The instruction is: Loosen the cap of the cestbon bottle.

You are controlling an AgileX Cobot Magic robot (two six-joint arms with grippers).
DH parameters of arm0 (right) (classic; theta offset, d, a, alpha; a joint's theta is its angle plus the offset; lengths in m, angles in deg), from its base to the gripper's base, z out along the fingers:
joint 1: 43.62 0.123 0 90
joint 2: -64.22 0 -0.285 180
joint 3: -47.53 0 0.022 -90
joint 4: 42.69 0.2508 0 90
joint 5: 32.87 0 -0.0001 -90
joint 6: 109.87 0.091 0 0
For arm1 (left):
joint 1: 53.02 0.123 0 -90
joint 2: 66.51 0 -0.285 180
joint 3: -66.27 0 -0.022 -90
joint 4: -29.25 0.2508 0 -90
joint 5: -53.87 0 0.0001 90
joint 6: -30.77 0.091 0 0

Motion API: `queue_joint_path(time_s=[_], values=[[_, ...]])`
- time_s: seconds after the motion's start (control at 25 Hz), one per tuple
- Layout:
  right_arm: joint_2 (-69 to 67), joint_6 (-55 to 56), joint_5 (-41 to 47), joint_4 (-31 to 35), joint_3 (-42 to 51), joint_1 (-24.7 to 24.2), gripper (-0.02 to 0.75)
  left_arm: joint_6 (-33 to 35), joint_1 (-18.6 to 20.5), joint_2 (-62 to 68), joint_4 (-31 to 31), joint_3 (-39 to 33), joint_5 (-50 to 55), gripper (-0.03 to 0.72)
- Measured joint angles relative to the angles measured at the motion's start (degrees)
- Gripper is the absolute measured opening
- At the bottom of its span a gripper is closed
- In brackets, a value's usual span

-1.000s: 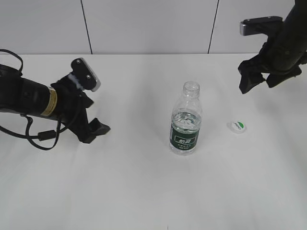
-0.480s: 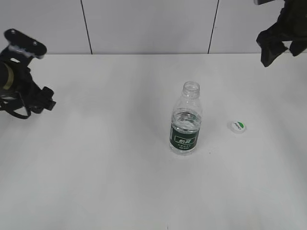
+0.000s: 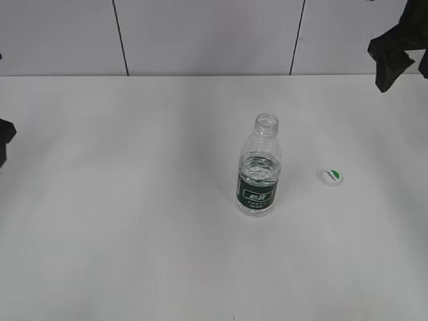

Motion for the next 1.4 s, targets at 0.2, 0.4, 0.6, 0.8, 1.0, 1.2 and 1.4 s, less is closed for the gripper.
queue_joint_path(time_s=[0.2,0.4,0.6,0.8,1.0,1.2,1.4], values=[[3.1,-0.7,0.1,5.3,0.0,-1.2,0.591,2.8,2.9,-1.4,-4.3,1.5,9.4,0.572],[7.0,-1.0,0.2,7.5,2.2,-4.3,0.591,4.7,4.3,-5.2,-8.2,-0.6,11.1,0.572],[14.3,-1.1,0.2,8.0,11.0,-6.0,0.591,5.0,4.4,-12.4,-9.8,-8.0,10.1,0.572],[24.1,-1.2,0.2,10.8,24.7,-6.0,0.591,5.1,4.4,-20.9,-11.8,-15.8,10.1,0.572],[36.1,-1.2,-0.5,10.8,37.3,-6.0,0.591,5.1,4.4,-30.6,-13.3,-23.4,10.4,0.572],[49.1,-1.3,-1.0,10.8,47.4,-6.0,0.591,5.1,4.4,-43.0,-14.7,-29.8,11.1,0.572],[63.2,-1.0,-2.1,10.7,54.1,-6.0,0.591,5.1,4.4,-57.9,-15.2,-33.1,10.6,0.572]])
